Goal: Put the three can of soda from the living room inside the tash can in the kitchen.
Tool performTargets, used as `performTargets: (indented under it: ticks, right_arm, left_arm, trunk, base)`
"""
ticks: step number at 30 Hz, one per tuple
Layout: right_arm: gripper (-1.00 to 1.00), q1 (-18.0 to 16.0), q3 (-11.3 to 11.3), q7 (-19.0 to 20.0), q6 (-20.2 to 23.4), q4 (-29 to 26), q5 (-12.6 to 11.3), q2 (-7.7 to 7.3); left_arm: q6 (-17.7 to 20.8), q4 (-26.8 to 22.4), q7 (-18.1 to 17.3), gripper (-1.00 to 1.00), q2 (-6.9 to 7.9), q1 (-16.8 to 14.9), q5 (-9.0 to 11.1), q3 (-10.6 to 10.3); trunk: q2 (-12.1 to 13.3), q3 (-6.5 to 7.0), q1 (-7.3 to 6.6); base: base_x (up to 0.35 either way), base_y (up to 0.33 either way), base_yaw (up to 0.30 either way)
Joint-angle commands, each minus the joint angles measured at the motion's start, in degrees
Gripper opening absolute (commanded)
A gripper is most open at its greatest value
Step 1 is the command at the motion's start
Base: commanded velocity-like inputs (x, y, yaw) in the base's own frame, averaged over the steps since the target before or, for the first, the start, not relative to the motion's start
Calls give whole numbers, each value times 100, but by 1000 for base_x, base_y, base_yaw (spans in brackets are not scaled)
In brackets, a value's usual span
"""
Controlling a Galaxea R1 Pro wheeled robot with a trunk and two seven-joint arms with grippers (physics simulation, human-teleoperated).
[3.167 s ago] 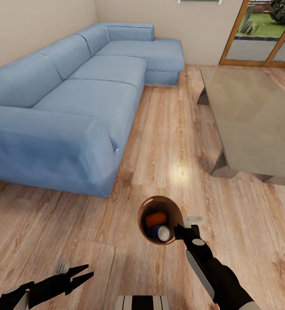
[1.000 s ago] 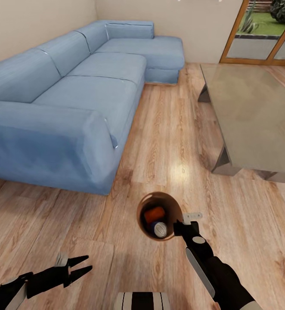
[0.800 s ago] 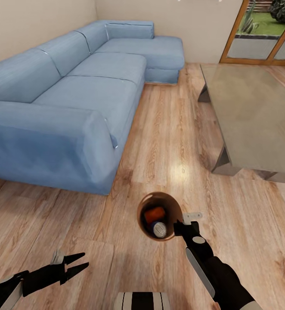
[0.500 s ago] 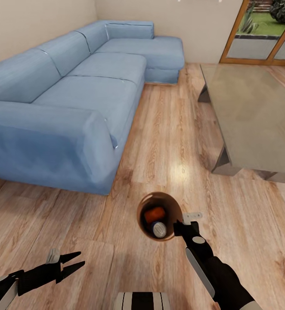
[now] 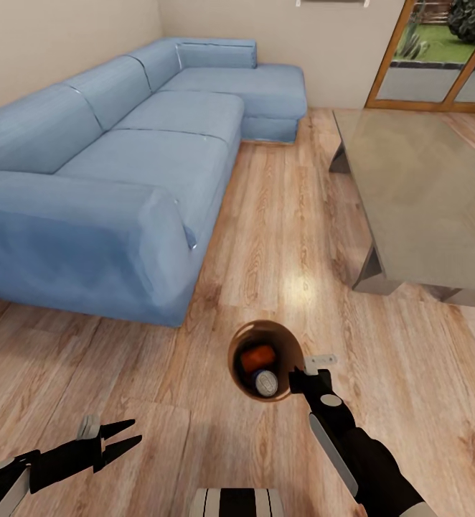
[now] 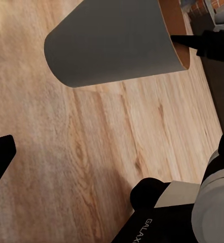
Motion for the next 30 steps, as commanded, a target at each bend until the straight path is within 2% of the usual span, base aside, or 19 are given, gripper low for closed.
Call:
performTargets:
  ticks: [1, 22, 24, 30]
  right_arm:
    - [-100, -2, -1, 13, -6, -3, 17, 1]
    - [-100, -2, 1, 13, -6, -1, 17, 1]
    - [-100, -2, 3, 13, -6, -3, 17, 1]
    - [-100, -2, 0, 13, -6, 1, 17, 1]
  left_arm:
    - [0, 0, 0, 100, 0, 0, 0, 0]
    - [1, 0, -1, 100, 0, 0, 1, -7]
    - [5, 0, 0, 100, 0, 0, -3, -7]
    - [8, 0, 0, 100, 0, 0, 0, -7]
  trunk:
    - [0, 1, 0]
    - [0, 1, 0]
    - [80, 37, -44]
    - [80, 37, -44]
  base:
    - [0, 0, 0]
    - [0, 0, 0]
    - [0, 0, 0]
    - [0, 0, 0]
